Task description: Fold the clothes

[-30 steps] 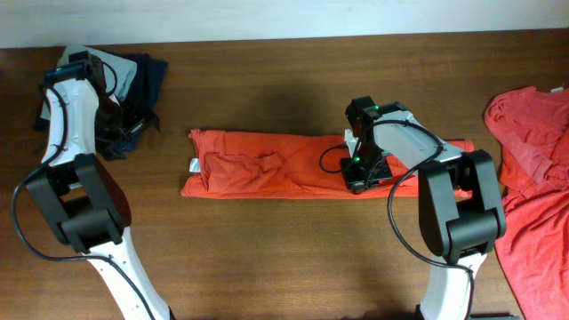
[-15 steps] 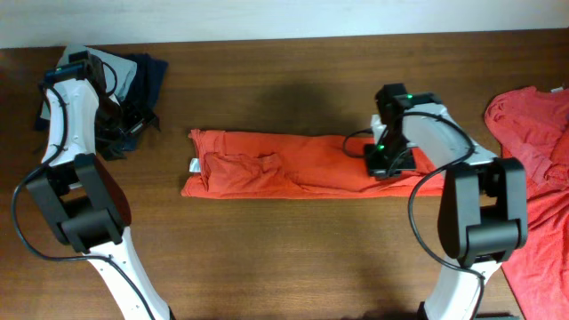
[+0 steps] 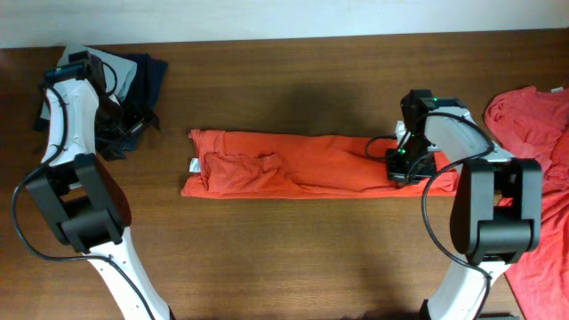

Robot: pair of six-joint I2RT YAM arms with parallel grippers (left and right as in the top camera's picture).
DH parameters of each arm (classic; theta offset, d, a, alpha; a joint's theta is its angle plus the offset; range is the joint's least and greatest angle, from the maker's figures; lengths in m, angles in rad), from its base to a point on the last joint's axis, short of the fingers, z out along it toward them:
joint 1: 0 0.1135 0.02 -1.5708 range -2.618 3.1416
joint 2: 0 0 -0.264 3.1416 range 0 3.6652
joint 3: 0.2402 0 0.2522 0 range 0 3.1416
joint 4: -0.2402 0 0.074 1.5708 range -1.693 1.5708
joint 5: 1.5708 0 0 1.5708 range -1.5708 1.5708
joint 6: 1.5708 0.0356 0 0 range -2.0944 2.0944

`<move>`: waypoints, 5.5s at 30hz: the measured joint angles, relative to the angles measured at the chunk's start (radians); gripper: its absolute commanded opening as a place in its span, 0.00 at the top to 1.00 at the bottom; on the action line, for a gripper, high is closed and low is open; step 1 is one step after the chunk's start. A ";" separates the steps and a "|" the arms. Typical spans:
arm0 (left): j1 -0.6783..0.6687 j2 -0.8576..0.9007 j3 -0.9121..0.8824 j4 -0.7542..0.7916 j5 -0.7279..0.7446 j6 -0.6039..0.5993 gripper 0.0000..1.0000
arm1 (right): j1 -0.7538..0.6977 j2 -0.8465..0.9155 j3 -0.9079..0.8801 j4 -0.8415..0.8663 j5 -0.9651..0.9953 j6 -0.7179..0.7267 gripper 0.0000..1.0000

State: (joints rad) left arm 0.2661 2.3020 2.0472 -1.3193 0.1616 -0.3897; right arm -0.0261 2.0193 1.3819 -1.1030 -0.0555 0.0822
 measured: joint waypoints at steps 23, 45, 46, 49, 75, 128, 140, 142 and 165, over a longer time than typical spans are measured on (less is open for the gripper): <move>0.000 0.000 0.000 0.000 0.000 0.000 0.01 | -0.088 -0.020 -0.049 0.038 0.041 0.000 0.96; 0.000 0.000 0.000 0.000 0.000 0.000 0.01 | -0.280 -0.040 -0.032 0.016 0.142 0.021 0.96; 0.000 0.000 0.000 0.000 0.000 0.000 0.01 | -0.291 -0.041 -0.032 0.020 0.143 0.021 0.96; 0.000 0.000 0.000 0.000 0.000 0.000 0.01 | -0.327 -0.041 -0.032 0.043 0.146 0.023 0.96; 0.000 0.000 0.000 0.000 0.000 0.000 0.01 | -0.351 -0.128 0.233 0.032 0.052 0.019 0.95; 0.000 0.000 0.000 0.000 0.000 0.000 0.01 | -0.499 -0.084 0.354 -0.245 -0.174 -0.050 0.73; 0.000 0.000 0.000 0.000 0.000 0.000 0.01 | -0.536 -0.084 0.328 -0.254 -0.156 -0.019 0.36; 0.000 0.000 0.000 0.000 0.000 0.000 0.01 | -0.541 -0.084 0.326 -0.253 -0.152 -0.001 0.41; 0.000 0.000 0.000 0.000 0.000 0.000 0.01 | -0.545 -0.084 -0.056 0.140 -0.170 0.180 0.55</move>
State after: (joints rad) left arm 0.2661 2.3020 2.0472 -1.3197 0.1616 -0.3897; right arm -0.5709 1.9350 1.3254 -0.9630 -0.2253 0.2619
